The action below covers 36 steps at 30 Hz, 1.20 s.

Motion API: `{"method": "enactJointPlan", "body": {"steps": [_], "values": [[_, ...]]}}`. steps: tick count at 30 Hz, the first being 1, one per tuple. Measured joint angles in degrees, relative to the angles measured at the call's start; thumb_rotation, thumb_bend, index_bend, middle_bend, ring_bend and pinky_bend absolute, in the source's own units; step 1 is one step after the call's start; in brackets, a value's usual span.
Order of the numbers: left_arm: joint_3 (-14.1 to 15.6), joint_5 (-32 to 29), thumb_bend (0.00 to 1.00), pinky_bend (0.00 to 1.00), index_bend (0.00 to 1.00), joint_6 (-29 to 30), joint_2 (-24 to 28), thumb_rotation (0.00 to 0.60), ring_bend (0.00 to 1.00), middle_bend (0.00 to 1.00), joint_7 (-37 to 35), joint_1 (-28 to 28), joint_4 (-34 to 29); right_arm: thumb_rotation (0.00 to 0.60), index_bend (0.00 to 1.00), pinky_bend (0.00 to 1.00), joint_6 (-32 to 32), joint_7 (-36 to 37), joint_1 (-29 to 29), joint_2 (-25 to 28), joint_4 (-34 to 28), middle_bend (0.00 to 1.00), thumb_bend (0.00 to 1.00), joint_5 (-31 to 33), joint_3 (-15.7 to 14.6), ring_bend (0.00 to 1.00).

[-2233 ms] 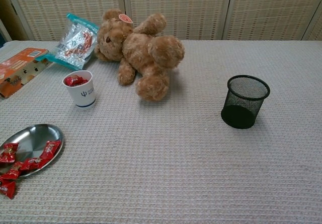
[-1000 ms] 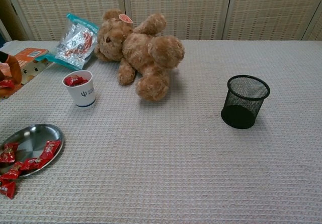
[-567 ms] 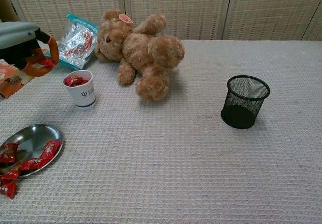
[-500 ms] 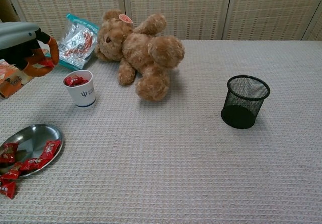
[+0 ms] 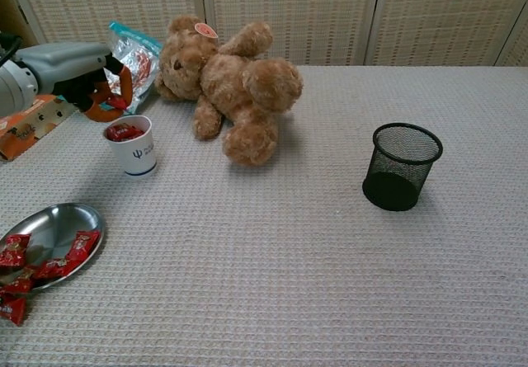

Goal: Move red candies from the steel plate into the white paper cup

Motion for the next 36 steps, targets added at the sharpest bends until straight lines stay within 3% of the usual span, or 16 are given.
{"method": "enactJointPlan", "body": {"steps": [16,28,36], "values": [[2.5,-2.5,0.40,1.00,0.39,0.3,0.7,0.600,0.90,0.90,0.5,-1.1,0.1,0.600,0.00,0.00,0.2,-0.1,-0.1,0.1,-0.1,0.00,0.02,-0.1,0.0,0.00],[3.6,0.2,0.40,1.00,0.33,3.1,3.4,0.600,0.90,0.90,-1.6,-0.2,-4.9,0.600,0.00,0.00,0.3,-0.2,-0.1,0.1,-0.1,0.00,0.02,-0.3,-0.1,0.00],[6.3,1.4,0.40,1.00,0.29,4.1,5.5,0.600,0.90,0.90,-2.1,1.6,-7.4,0.600,0.00,0.00,0.6,0.0,-0.3,0.2,-0.2,0.00,0.01,-0.6,-0.2,0.00]]}}
